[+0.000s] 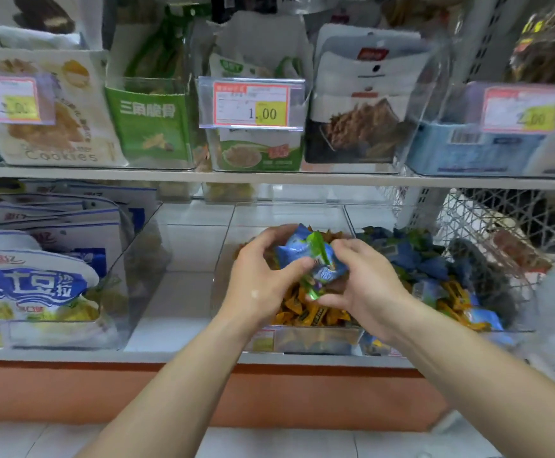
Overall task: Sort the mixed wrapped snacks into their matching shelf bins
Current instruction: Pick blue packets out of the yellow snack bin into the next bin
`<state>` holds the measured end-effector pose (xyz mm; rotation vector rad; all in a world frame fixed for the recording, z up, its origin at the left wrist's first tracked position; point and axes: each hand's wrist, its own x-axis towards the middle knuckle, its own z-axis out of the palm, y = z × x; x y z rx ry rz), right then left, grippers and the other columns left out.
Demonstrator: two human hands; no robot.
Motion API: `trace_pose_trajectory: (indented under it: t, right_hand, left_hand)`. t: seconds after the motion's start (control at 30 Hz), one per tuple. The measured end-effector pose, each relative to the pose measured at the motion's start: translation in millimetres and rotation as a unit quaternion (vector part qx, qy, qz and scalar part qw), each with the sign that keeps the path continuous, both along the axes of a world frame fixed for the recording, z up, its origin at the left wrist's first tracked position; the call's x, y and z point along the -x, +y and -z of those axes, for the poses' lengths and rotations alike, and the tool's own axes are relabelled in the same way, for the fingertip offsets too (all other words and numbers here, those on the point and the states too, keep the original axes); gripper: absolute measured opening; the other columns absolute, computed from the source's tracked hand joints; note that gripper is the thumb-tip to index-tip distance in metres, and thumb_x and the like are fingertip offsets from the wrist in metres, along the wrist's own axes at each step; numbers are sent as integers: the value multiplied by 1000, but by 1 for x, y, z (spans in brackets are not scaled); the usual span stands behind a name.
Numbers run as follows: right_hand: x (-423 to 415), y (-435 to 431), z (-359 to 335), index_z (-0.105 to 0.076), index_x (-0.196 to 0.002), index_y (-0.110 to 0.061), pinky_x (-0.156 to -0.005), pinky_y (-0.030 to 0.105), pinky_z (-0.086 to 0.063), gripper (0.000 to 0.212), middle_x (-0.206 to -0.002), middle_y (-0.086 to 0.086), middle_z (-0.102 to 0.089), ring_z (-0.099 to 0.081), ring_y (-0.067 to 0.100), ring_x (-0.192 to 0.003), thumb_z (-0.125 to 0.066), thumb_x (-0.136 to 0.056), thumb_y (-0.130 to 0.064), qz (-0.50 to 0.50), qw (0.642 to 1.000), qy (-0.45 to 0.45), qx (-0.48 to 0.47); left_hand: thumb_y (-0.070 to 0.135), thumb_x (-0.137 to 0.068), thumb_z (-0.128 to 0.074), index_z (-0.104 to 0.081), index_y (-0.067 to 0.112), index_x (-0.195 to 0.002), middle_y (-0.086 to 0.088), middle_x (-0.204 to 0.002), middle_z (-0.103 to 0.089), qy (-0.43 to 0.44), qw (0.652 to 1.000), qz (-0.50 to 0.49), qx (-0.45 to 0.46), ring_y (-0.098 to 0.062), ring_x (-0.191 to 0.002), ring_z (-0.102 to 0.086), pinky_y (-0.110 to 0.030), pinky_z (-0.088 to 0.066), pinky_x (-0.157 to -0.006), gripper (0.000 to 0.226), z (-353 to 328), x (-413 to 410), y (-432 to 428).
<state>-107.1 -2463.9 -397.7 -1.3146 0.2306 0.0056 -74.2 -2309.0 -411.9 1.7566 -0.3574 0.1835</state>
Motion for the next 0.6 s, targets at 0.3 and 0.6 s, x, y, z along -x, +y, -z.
trace_pose_trajectory:
  t: [0.3, 0.6]
  right_hand:
    - [3, -31, 5, -64, -116, -28, -75, 47, -61, 27, -115, 4, -70, -71, 21, -95, -72, -90, -29, 14, 993, -41, 111]
    - [-29, -132, 19, -59, -124, -25, -80, 26, -43, 31, -116, -4, -64, -57, 12, -101, -62, -96, -37, 168, 797, -193, 546]
  left_hand:
    - [39, -66, -89, -64, 42, -108, 25, -100, -68, -44, 997, -10, -66, 8, -98, -60, -6, -44, -80, 49, 5, 6, -39]
    - [44, -91, -62, -58, 32, -129, 11, -125, -61, -39, 935, -9, -353, -11, -115, -57, -33, -51, -94, 40, 35, -24, -29]
